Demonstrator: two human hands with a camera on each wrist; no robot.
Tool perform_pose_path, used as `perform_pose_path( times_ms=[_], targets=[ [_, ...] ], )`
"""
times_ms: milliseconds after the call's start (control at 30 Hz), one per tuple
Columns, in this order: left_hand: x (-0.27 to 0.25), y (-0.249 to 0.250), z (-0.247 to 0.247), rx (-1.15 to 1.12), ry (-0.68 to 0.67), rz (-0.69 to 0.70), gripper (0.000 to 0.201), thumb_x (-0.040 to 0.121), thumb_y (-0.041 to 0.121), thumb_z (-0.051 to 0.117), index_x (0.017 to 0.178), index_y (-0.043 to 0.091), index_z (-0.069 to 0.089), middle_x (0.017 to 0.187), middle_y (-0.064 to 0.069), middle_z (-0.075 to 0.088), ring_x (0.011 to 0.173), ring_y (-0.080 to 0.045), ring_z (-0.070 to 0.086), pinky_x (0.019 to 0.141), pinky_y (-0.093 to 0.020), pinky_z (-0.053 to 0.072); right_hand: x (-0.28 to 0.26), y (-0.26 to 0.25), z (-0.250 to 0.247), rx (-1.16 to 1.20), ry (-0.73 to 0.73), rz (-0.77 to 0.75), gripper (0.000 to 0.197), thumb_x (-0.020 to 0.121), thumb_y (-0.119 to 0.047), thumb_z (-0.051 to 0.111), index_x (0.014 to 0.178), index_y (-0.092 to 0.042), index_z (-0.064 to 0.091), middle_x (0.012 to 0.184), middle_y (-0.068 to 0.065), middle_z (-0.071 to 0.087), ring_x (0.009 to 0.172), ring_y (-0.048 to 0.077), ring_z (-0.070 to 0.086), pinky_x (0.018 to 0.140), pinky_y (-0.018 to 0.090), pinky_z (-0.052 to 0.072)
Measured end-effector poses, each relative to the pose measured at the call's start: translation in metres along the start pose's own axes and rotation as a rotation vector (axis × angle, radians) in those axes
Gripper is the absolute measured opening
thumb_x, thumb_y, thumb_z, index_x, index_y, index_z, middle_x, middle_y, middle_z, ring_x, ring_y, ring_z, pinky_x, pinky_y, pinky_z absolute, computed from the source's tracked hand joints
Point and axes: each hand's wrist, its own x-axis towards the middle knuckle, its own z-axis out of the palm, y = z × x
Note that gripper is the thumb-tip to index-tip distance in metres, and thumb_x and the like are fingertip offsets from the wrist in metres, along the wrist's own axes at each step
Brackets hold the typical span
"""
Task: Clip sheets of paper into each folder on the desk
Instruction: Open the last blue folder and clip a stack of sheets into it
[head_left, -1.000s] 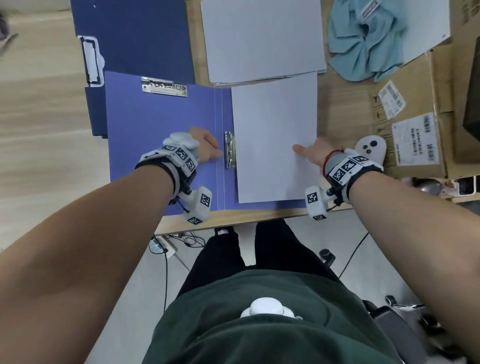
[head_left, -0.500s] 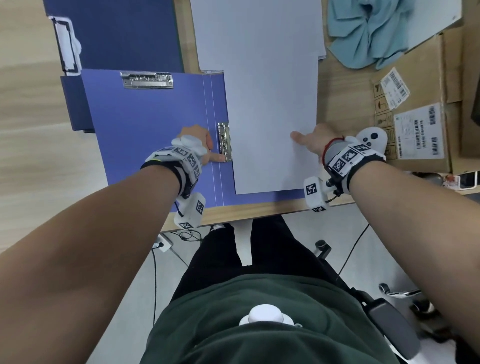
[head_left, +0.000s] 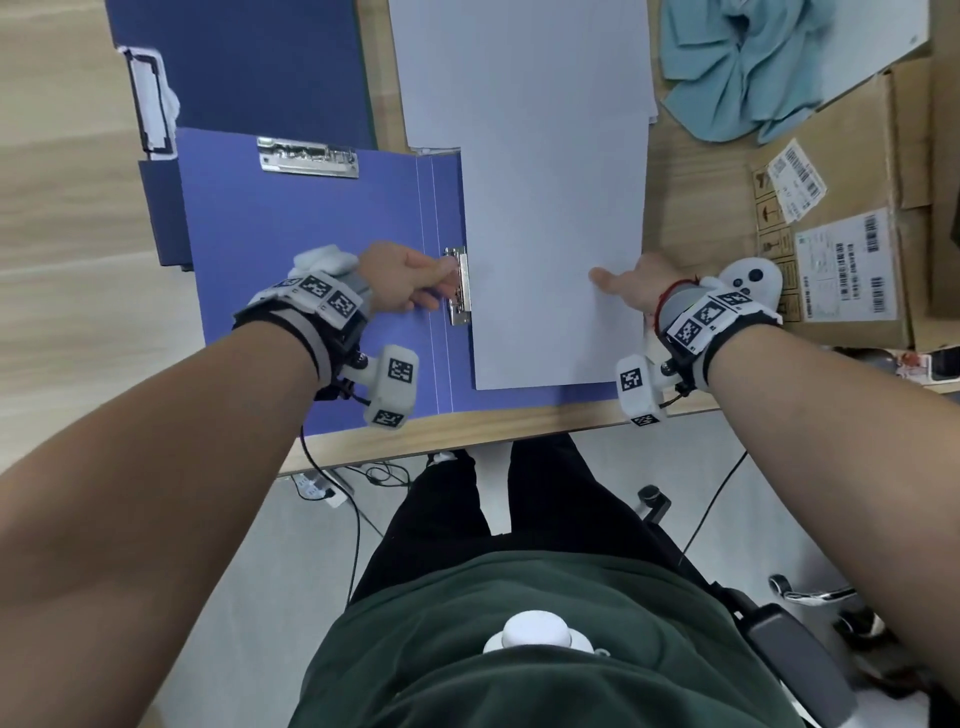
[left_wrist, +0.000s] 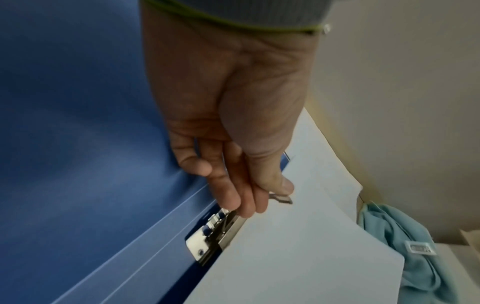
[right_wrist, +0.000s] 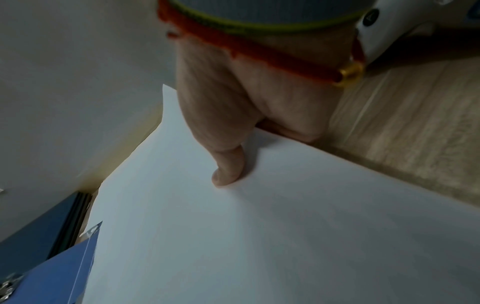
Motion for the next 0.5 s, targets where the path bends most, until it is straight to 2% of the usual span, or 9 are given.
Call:
perform_pose_path(
  times_ms=[100, 167, 233, 300, 367, 433, 500],
  targets=[
    [0.002, -0.001, 0.001, -0.175, 0.104, 0.016, 0.028, 0.099, 0.034, 0.057, 0.108, 0.012, 0.071, 0.092, -0.003, 0.071, 0.049, 0.003, 0.06, 0.046, -0.012, 0.039, -0.002, -0.001, -0.002, -0.013, -0.007, 0.001, 0.088, 0.087, -0.06, 0.06, 0.144, 0.003, 0.037, 0.137, 0.022, 0.054, 0.092, 0.025, 0.048, 0.081, 0.034, 0.042],
    [0.005, -0.002, 0.001, -0.222, 0.17, 0.016, 0.018, 0.098, 0.03, 0.059, 0.099, 0.015, 0.069, 0.089, -0.002, 0.069, 0.048, 0.002, 0.061, 0.047, -0.013, 0.041, -0.004, -0.001, -0.002, -0.006, -0.005, -0.004, 0.088, 0.085, -0.062, 0.062, 0.142, 0.002, 0.041, 0.137, 0.021, 0.055, 0.092, 0.025, 0.049, 0.081, 0.035, 0.043],
    [0.007, -0.003, 0.002, -0.179, 0.204, 0.001, 0.01, 0.094, 0.025, 0.066, 0.098, 0.016, 0.064, 0.086, -0.003, 0.069, 0.054, -0.003, 0.064, 0.05, -0.015, 0.047, -0.006, -0.002, -0.002, 0.0, 0.002, -0.006, 0.088, 0.084, -0.062, 0.063, 0.141, 0.002, 0.043, 0.139, 0.019, 0.054, 0.103, 0.028, 0.056, 0.09, 0.039, 0.047],
    [0.01, -0.008, 0.002, -0.071, 0.197, -0.019, 0.026, 0.089, 0.019, 0.073, 0.11, 0.011, 0.06, 0.081, -0.004, 0.069, 0.065, -0.015, 0.068, 0.057, -0.022, 0.053, -0.009, -0.003, -0.001, 0.012, 0.012, -0.002, 0.087, 0.085, -0.06, 0.063, 0.143, 0.002, 0.041, 0.142, 0.017, 0.051, 0.122, 0.034, 0.054, 0.101, 0.043, 0.046],
    [0.01, -0.01, 0.002, 0.064, 0.171, -0.035, 0.036, 0.085, 0.02, 0.077, 0.115, 0.01, 0.059, 0.083, -0.009, 0.072, 0.076, -0.025, 0.071, 0.068, -0.031, 0.057, -0.01, -0.004, 0.001, 0.035, 0.021, 0.005, 0.086, 0.086, -0.058, 0.063, 0.143, 0.001, 0.04, 0.142, 0.017, 0.051, 0.127, 0.035, 0.052, 0.103, 0.043, 0.045],
    [0.008, -0.009, 0.003, 0.094, 0.158, -0.051, 0.037, 0.083, 0.02, 0.079, 0.111, 0.012, 0.057, 0.091, -0.013, 0.074, 0.079, -0.027, 0.071, 0.074, -0.035, 0.058, -0.011, -0.005, 0.002, 0.051, 0.023, 0.012, 0.084, 0.087, -0.057, 0.063, 0.144, 0.001, 0.039, 0.144, 0.017, 0.049, 0.128, 0.035, 0.051, 0.102, 0.042, 0.045],
    [0.005, -0.008, 0.005, 0.122, 0.15, -0.059, 0.038, 0.081, 0.021, 0.08, 0.109, 0.015, 0.055, 0.092, -0.014, 0.074, 0.076, -0.024, 0.07, 0.07, -0.033, 0.057, -0.011, -0.006, 0.004, 0.05, 0.019, 0.01, 0.084, 0.089, -0.054, 0.062, 0.147, 0.0, 0.034, 0.148, 0.017, 0.045, 0.131, 0.035, 0.049, 0.103, 0.041, 0.044]
  ],
)
